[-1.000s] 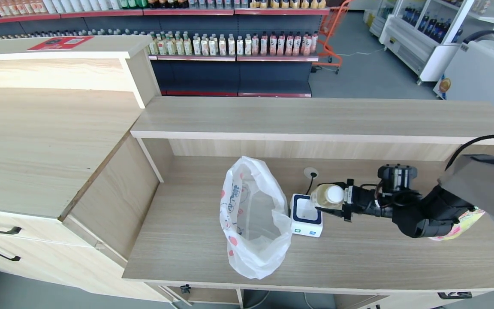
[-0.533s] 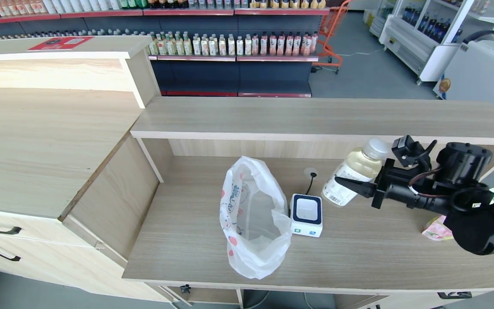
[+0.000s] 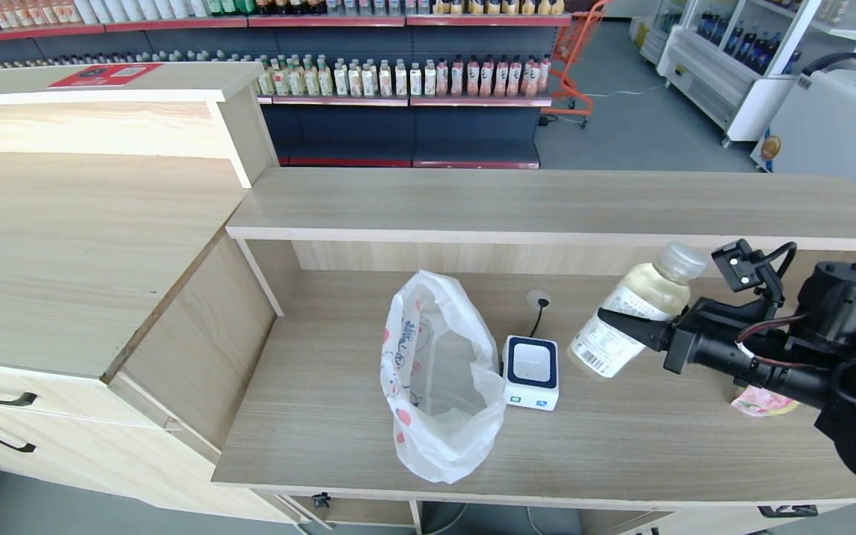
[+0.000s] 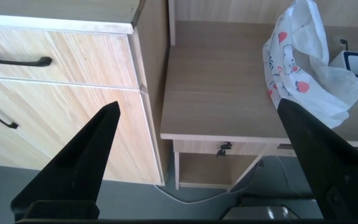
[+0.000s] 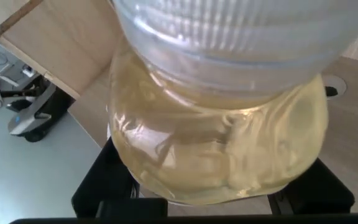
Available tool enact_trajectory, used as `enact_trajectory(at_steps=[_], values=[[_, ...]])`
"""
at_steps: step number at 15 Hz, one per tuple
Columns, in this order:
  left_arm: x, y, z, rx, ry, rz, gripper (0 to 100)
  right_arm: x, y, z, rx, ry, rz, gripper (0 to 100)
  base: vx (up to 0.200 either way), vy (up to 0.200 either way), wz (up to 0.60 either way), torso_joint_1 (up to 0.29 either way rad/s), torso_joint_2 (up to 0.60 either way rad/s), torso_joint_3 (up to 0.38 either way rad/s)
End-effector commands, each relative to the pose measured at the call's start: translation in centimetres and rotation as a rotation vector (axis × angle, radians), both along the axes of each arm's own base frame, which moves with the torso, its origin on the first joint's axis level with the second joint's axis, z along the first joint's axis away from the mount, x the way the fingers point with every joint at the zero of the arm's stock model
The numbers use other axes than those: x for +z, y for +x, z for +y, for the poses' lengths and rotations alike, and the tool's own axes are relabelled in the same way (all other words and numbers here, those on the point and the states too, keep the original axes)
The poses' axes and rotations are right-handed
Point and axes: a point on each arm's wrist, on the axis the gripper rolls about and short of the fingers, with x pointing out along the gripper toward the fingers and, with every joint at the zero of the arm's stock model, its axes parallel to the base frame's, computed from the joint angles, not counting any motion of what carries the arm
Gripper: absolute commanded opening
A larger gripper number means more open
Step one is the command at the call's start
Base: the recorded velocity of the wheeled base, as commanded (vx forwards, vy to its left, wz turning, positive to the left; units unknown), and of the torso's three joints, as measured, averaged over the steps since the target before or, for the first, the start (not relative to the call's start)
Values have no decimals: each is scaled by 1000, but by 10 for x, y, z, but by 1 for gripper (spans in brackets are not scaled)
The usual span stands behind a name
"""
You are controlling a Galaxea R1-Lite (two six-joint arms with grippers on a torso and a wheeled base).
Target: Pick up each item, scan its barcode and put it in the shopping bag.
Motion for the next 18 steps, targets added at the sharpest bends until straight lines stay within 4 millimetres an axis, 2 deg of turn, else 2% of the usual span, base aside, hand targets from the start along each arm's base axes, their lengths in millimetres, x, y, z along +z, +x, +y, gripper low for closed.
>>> enact_trajectory(at_steps=[1, 5, 8, 9, 11, 14, 16, 18], values=[[0, 0, 0, 0, -1, -1, 100, 3, -10, -1, 1, 12, 15, 0, 0, 200, 0, 2, -7, 2], [0, 0, 0, 0, -1, 1, 100, 9, -21, 0, 4, 30, 89, 0, 0, 200, 0, -2, 0, 0], [0, 0, 0, 0, -1, -1, 100, 3, -14, 1, -28, 25, 113, 0, 0, 200, 0, 6, 9, 1], [0, 0, 0, 0, -1, -1, 100, 1, -10, 2, -33, 22, 116, 0, 0, 0, 0, 0, 0, 0], [0, 0, 0, 0, -1, -1, 100, -19, 3, 15, -60, 2, 175, 0, 0, 0, 0, 0, 0, 0], [0, 0, 0, 0, -1, -1, 100, -60, 15, 41, -52, -119, 224, 0, 0, 0, 0, 0, 0, 0], [0, 0, 0, 0, -1, -1, 100, -95, 30, 53, -22, -251, 196, 0, 0, 0, 0, 0, 0, 0], [0, 0, 0, 0, -1, -1, 100, -120, 47, 70, 8, -264, 136, 0, 0, 0, 0, 0, 0, 0]])
